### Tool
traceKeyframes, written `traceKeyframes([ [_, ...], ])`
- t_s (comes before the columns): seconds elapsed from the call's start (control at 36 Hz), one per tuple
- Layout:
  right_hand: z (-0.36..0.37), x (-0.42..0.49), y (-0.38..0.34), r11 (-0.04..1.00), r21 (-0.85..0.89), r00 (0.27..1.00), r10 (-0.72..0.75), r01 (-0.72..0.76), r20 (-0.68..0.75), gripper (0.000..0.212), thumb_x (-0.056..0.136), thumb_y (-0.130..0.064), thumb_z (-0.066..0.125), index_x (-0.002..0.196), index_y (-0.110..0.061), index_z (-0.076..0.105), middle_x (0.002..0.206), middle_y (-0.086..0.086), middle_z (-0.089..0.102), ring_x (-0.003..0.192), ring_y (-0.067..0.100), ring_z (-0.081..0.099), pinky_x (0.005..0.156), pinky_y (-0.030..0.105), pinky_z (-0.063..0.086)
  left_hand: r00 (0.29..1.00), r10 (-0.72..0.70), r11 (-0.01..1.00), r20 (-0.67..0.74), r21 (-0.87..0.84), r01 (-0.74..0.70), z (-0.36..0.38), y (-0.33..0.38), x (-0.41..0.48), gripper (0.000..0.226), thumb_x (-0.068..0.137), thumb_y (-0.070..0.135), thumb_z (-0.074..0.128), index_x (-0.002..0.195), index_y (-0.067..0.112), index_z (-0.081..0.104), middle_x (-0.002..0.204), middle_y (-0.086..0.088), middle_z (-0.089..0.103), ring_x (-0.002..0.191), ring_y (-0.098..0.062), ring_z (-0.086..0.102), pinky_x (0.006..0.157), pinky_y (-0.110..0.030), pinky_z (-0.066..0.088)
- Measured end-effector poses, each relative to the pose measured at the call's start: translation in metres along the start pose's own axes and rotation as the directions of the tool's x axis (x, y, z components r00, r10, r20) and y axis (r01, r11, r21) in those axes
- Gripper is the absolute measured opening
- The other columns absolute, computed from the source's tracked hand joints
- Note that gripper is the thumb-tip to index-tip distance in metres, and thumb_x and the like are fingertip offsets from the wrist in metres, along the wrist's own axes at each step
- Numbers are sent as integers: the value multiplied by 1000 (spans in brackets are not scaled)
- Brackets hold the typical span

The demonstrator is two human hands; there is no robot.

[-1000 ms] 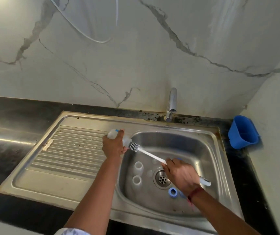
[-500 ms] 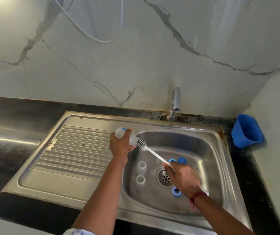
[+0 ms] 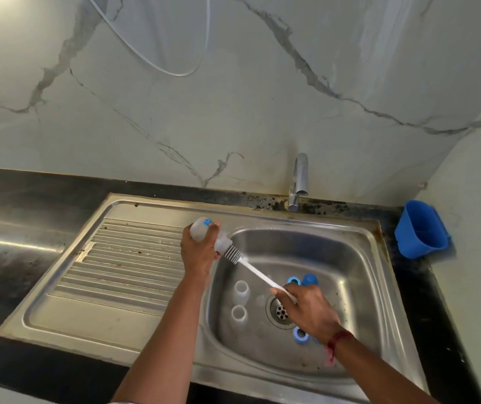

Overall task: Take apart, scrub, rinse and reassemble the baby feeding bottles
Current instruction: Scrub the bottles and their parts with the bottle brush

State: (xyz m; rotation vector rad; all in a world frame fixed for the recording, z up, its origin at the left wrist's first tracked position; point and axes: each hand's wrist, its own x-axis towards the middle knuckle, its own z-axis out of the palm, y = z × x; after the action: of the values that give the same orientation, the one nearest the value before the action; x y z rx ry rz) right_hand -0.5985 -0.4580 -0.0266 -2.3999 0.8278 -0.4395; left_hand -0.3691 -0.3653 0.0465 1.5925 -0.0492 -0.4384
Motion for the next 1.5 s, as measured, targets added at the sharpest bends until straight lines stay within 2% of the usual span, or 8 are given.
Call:
traceKeyframes([
  [0.14, 4, 0, -1, 990, 103, 996, 92, -93, 12, 59, 92, -66, 43, 68, -14, 61, 48, -7, 44, 45, 9, 41, 46, 16, 33, 999, -40, 994, 2, -103, 40, 1, -3, 1, 59, 75, 35, 85, 124, 20, 55, 119, -11, 61, 100, -29, 68, 59, -36, 61],
  [0.47, 0, -2, 0, 964, 168, 975, 217, -205, -52, 52, 95, -50, 54, 55, -18, 47, 42, -11, 46, 42, 8, 45, 46, 16, 31, 963, -245, 855, 109, -445, 268, -5, 1, 1, 52, 85, 32, 75, 125, 24, 43, 130, -12, 54, 111, -34, 60, 74, -43, 61],
  [0.64, 2, 3, -11, 980, 169, 990, 122, -109, -67, 53, 92, -61, 47, 56, -23, 41, 47, -5, 43, 45, 11, 42, 46, 24, 37, 964, -253, 876, 85, -402, 266, 2, -2, -9, 57, 82, 34, 78, 129, 25, 48, 125, -12, 61, 107, -32, 63, 76, -38, 58],
  [0.75, 6, 3, -6, 987, 118, 989, 121, -110, -88, 57, 89, -69, 38, 59, -22, 46, 49, -2, 47, 45, 13, 45, 46, 33, 44, 971, -217, 869, 102, -432, 240, 4, -2, -11, 51, 84, 16, 78, 124, 25, 48, 124, -10, 61, 94, -21, 65, 60, -23, 56],
  [0.97, 2, 4, -9, 976, 115, 980, 191, -183, -58, 56, 92, -64, 44, 58, -20, 47, 50, -2, 53, 47, 14, 51, 49, 37, 48, 985, -117, 946, 130, -287, 151, 7, -9, -19, 45, 87, 4, 72, 117, 25, 48, 120, -9, 58, 105, -27, 64, 67, -28, 56],
  [1.22, -5, 8, -11, 954, 153, 967, 255, -256, 26, 55, 94, -56, 52, 59, -13, 50, 52, 0, 52, 48, 11, 51, 51, 30, 46, 985, 51, 994, 166, -104, -34, 6, -21, -22, 52, 82, -8, 73, 117, 23, 50, 105, -2, 55, 90, -17, 61, 59, -23, 54],
  [1.42, -11, 13, -17, 950, 141, 961, 274, -278, 50, 52, 95, -52, 54, 58, -17, 46, 51, -4, 48, 44, 7, 42, 46, 17, 38, 963, 93, 995, 254, 15, -100, 1, -32, -16, 58, 77, -12, 75, 118, 23, 53, 109, 5, 58, 98, -10, 61, 79, -31, 59],
  [1.5, -11, 13, -19, 955, 117, 961, 266, -273, 70, 52, 95, -55, 52, 58, -19, 47, 54, -2, 53, 47, 9, 45, 46, 18, 39, 980, 75, 997, 184, -40, -69, 1, -33, -15, 57, 77, -13, 73, 117, 22, 54, 112, -3, 58, 96, -15, 61, 67, -24, 56],
])
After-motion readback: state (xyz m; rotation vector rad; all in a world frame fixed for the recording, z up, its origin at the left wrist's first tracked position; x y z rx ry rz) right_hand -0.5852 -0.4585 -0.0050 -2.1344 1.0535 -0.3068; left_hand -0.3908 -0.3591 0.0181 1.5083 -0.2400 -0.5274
